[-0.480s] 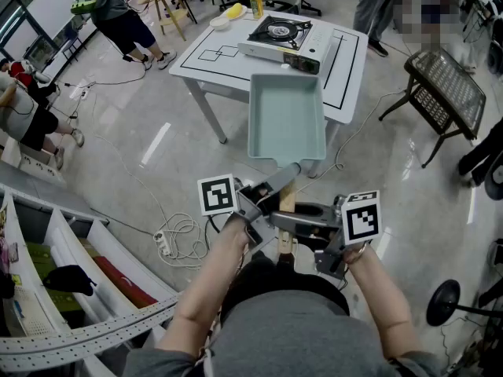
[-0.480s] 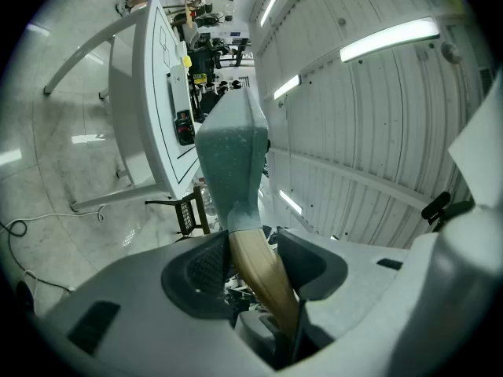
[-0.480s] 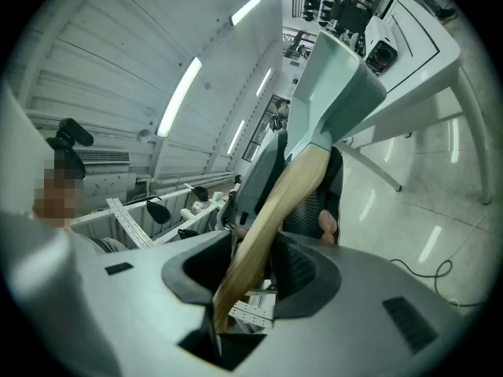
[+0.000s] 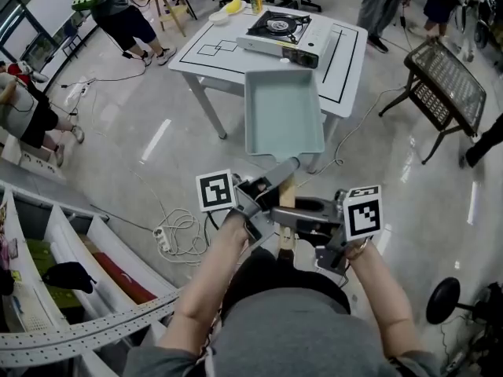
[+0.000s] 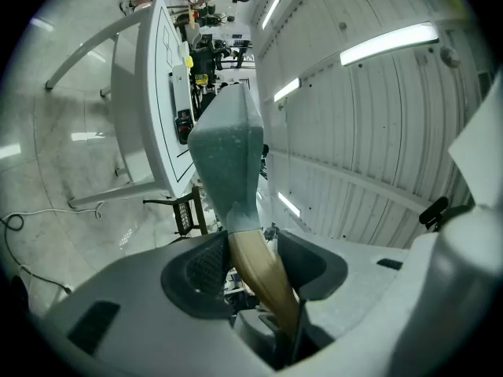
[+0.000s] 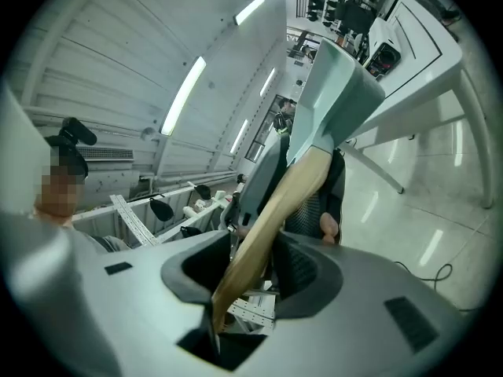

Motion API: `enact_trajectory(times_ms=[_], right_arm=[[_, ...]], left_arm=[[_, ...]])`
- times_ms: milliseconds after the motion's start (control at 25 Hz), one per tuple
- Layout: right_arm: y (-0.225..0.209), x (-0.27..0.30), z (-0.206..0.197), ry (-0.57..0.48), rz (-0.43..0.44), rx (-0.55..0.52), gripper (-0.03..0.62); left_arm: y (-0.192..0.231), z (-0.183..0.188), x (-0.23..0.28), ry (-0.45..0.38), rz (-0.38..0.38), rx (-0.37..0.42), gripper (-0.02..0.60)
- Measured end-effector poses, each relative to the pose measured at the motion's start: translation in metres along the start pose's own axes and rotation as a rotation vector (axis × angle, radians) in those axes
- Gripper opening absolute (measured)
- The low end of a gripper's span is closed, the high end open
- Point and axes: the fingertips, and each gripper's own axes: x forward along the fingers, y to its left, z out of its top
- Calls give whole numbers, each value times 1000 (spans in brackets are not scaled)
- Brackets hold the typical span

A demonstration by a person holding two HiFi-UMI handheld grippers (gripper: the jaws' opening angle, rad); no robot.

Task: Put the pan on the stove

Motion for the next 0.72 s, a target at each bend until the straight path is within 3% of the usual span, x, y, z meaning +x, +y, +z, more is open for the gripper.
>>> enact_trajectory(times_ms=[480,720], right_arm=[[-4,4,4,16,23,24,175],[-23,10,29,2,15,34,173]], left_arm=[[8,7,-2,-29,32,-5,178],[19,34,9,-29,23,-14,178]])
